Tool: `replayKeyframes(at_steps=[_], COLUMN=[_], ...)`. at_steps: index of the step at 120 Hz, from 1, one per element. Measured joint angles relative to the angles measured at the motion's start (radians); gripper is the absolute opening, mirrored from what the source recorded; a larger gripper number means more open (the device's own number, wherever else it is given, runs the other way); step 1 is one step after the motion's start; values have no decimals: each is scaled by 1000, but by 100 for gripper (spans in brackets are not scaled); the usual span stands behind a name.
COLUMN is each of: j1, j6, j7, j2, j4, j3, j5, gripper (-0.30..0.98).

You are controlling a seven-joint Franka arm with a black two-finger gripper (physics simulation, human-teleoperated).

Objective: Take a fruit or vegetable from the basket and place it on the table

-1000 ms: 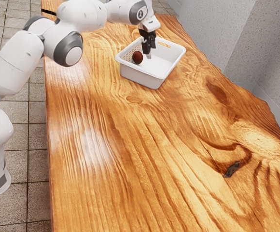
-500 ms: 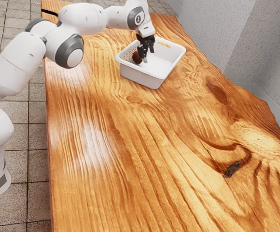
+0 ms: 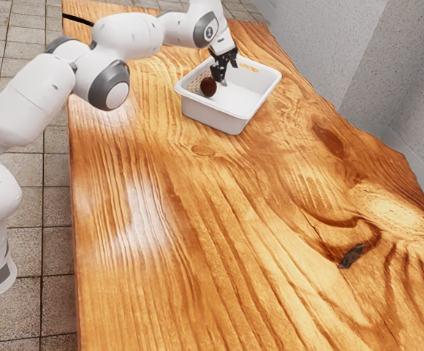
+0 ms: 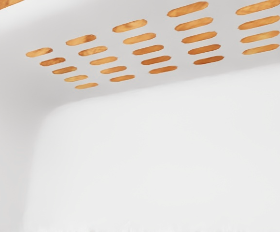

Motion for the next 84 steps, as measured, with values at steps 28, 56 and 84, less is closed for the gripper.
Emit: replayKeyframes(at_steps=[28,56,84], j1=[0,0,5], j6=[49,45,37], j7=[5,8,11], j2=[19,18,17], j4=[-12,-51,-73], j3=[7,23,23], j5=[12,46,61], gripper=[69,69,69])
